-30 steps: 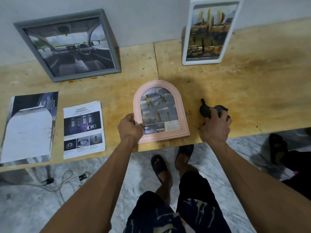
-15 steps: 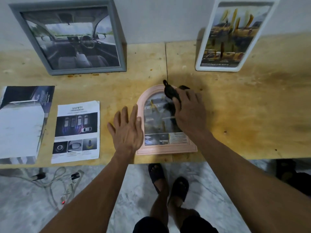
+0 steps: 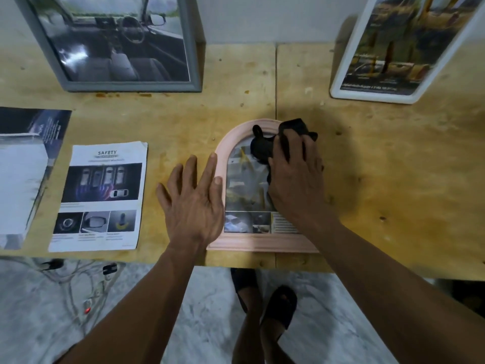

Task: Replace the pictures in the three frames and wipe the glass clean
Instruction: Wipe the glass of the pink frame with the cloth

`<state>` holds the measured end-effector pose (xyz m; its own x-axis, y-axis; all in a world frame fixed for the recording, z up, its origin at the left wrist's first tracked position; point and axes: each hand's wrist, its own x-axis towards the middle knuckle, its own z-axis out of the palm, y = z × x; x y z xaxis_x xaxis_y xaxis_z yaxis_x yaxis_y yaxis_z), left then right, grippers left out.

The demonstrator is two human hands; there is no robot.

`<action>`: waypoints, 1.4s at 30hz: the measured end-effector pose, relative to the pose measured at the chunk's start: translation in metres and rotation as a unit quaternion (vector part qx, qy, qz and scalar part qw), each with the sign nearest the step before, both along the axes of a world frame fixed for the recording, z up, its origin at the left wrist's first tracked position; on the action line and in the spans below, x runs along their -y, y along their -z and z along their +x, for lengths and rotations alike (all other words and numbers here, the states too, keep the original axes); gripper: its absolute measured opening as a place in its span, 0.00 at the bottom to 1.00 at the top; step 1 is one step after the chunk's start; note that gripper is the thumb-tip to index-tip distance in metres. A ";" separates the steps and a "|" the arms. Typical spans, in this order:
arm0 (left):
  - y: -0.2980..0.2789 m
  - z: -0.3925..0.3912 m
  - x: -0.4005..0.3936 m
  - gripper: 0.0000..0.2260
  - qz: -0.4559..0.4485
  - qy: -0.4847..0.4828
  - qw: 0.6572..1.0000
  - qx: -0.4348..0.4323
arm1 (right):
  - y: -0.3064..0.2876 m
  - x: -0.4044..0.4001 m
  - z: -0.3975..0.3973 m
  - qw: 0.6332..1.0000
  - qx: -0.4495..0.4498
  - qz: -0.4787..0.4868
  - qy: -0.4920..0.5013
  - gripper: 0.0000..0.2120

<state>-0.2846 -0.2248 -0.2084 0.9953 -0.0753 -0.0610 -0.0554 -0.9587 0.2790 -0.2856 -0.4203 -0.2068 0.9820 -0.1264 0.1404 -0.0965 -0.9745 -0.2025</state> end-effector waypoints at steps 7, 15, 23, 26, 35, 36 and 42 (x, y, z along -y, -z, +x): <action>0.001 0.000 0.001 0.22 -0.005 -0.004 1.000 -0.001 | 0.001 -0.016 0.013 0.997 0.050 0.063 -0.020 0.23; 0.001 0.001 0.000 0.22 -0.007 -0.003 1.000 0.003 | -0.004 -0.022 0.036 0.993 0.032 0.096 -0.060 0.14; 0.002 0.001 0.002 0.22 -0.010 -0.007 1.000 0.001 | -0.005 -0.030 0.033 0.989 -0.017 0.050 -0.137 0.11; 0.002 0.001 0.002 0.22 -0.009 -0.008 1.000 0.007 | -0.006 -0.033 0.024 0.985 -0.040 0.056 -0.161 0.12; 0.000 0.000 0.003 0.22 -0.019 -0.011 1.000 0.001 | -0.022 -0.044 -0.026 0.983 -0.029 0.101 -0.153 0.06; 0.000 -0.001 0.003 0.22 -0.018 -0.010 1.000 0.000 | -0.022 -0.044 -0.030 0.982 -0.029 0.102 -0.154 0.05; 0.001 0.000 0.003 0.22 -0.016 -0.013 1.000 0.003 | -0.021 -0.045 -0.044 0.979 -0.040 0.124 -0.153 0.02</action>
